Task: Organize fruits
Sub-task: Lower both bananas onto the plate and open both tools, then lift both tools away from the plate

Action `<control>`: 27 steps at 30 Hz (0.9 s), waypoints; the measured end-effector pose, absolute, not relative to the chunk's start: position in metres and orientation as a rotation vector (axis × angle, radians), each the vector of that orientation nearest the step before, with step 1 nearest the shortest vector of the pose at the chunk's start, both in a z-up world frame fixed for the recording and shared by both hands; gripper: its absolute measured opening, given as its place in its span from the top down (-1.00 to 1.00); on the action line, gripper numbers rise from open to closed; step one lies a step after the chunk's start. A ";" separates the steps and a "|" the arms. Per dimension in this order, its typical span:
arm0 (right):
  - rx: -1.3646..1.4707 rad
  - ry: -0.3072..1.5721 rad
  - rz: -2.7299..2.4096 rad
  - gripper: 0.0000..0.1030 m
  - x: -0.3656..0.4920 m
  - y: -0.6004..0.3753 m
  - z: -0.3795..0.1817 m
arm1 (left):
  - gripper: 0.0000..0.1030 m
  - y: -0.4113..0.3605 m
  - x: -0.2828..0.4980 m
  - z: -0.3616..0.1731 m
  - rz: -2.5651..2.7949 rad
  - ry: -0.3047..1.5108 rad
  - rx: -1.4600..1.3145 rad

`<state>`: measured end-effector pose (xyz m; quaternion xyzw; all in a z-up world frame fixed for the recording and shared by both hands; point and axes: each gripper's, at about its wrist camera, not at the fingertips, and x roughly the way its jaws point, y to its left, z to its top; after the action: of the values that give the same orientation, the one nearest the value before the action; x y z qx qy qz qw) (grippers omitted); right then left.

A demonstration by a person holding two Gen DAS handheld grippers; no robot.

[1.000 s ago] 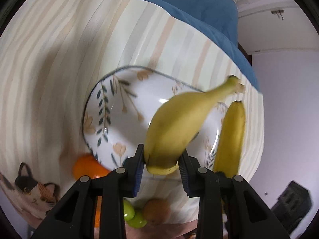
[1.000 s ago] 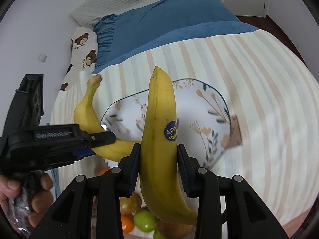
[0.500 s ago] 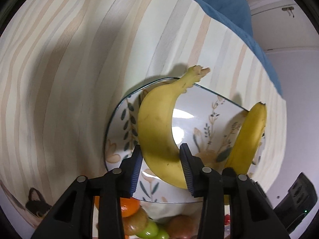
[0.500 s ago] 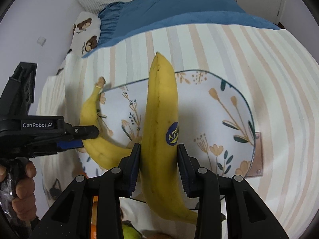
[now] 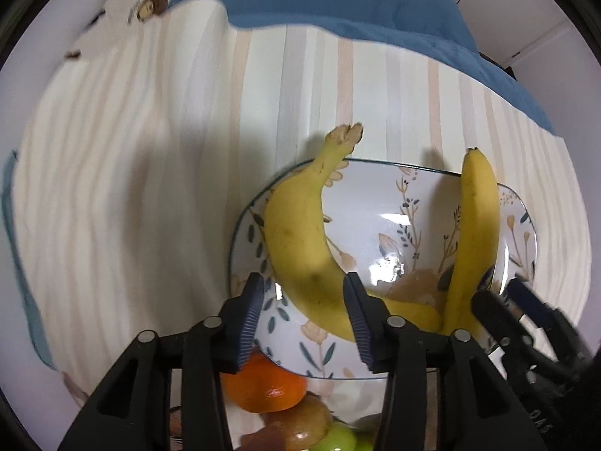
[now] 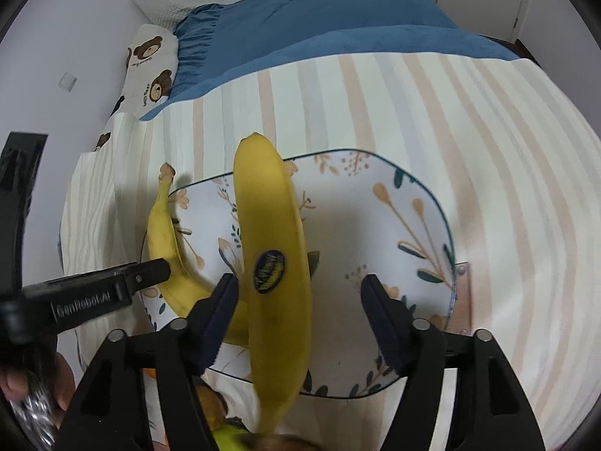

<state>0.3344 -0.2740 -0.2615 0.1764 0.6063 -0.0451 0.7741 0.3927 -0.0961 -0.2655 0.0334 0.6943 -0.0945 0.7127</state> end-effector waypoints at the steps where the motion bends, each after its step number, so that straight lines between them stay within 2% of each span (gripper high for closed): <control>1: 0.379 1.312 -0.101 -0.47 0.335 -0.274 -0.258 | 0.04 -0.101 0.388 -0.260 -0.208 1.519 0.090; 6: 0.320 1.315 -0.126 -0.87 0.330 -0.268 -0.241 | -0.68 -0.108 0.377 -0.234 -0.165 1.431 0.165; 9: 0.265 1.313 -0.138 -0.92 0.325 -0.263 -0.228 | -0.90 -0.106 0.364 -0.217 -0.152 1.384 0.186; 15: 0.198 1.267 -0.174 -0.95 0.304 -0.258 -0.202 | -0.98 -0.086 0.338 -0.186 -0.128 1.313 0.200; 27: 0.124 1.156 -0.221 -0.96 0.250 -0.251 -0.137 | -0.98 -0.059 0.294 -0.131 -0.148 1.171 0.159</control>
<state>0.2500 -0.2512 -0.1373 0.0585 0.5449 -0.1043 0.8299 0.2941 -0.0594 -0.1309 0.0747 0.5515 -0.0699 0.8279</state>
